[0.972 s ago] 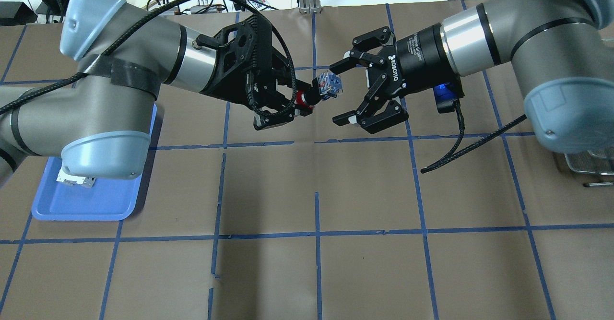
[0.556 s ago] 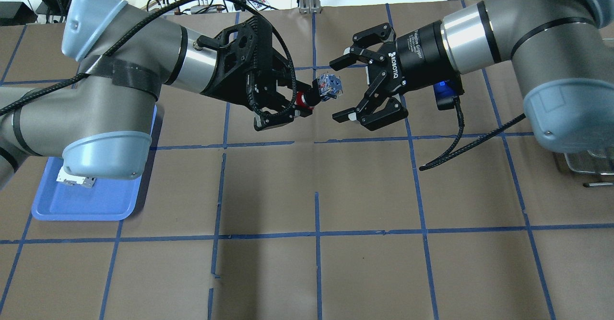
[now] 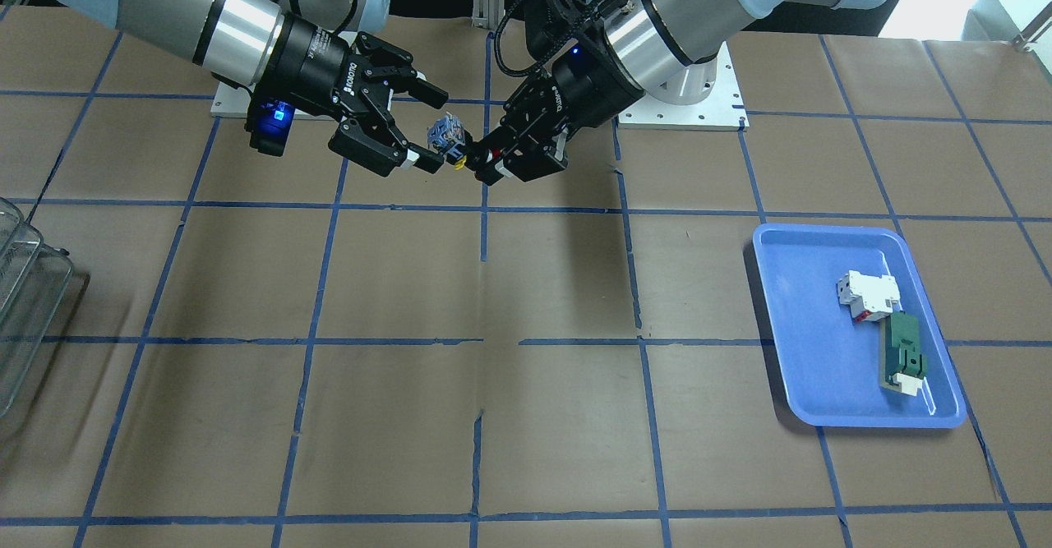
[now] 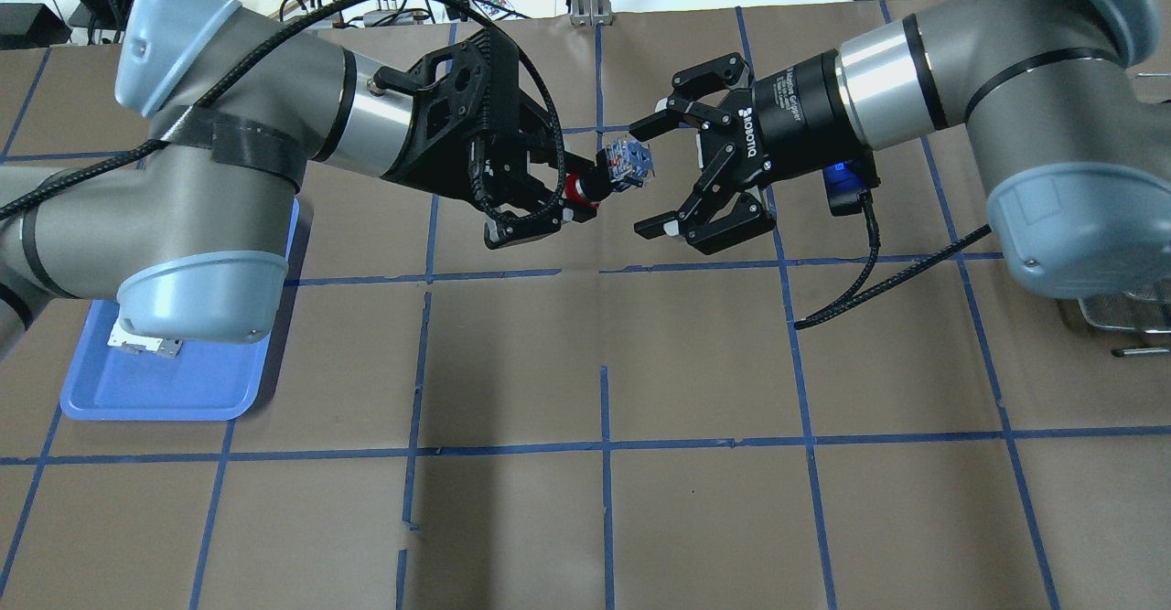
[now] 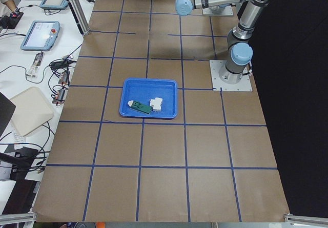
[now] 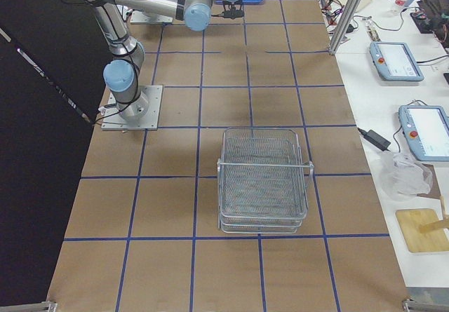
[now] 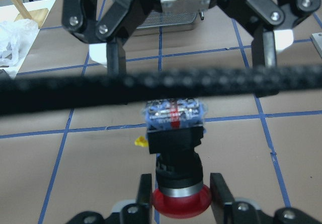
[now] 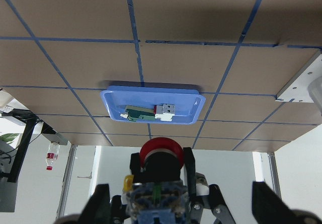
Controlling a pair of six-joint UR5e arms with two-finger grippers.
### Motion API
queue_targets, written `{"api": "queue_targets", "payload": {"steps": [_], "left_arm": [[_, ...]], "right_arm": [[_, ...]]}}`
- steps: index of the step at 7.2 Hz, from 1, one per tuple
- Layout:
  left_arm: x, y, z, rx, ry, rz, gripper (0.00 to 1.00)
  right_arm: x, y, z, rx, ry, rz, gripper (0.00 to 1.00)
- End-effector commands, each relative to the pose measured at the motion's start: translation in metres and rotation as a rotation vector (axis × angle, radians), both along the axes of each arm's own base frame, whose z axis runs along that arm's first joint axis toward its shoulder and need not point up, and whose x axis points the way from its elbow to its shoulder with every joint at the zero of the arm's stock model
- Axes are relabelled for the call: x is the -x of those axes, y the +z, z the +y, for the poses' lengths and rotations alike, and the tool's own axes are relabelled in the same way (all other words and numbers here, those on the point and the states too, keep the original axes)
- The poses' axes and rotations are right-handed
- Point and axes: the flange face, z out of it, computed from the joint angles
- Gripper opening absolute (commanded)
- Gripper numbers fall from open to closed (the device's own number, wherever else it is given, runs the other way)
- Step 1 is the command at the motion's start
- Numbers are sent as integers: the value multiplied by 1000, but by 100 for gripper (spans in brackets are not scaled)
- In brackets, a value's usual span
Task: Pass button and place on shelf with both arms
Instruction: 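Close the right gripper on the button's blue base beside the left gripper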
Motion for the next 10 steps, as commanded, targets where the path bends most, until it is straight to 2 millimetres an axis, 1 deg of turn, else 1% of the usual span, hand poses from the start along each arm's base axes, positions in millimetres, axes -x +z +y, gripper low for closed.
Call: {"api": "queue_targets", "payload": {"steps": [1,2,3,5,6,7,8,9,10], "left_arm": [[0,1,0,2,0,0,0],[0,0,0,-1,0,-1,0],[0,1,0,2,0,0,0],[1,2,1,3,-2,0,0],[0,1,0,2,0,0,0],[0,2,1,3,0,0,0],[0,1,0,2,0,0,0],[1,2,1,3,-2,0,0],[0,1,0,2,0,0,0]], "right_arm": [[0,1,0,-15,-14,-2,100],[0,2,0,-12,-14,-5,100],[-1,8,-1,2,-15,-10,100],[-1,4,0,1,-12,-11,99],[-1,4,0,4,-12,-10,75],[-1,6,0,14,-11,-10,16],[-1,8,-1,33,-12,-9,4],[-1,9,0,36,-12,-9,0],[-1,9,0,37,-12,-9,0]]}}
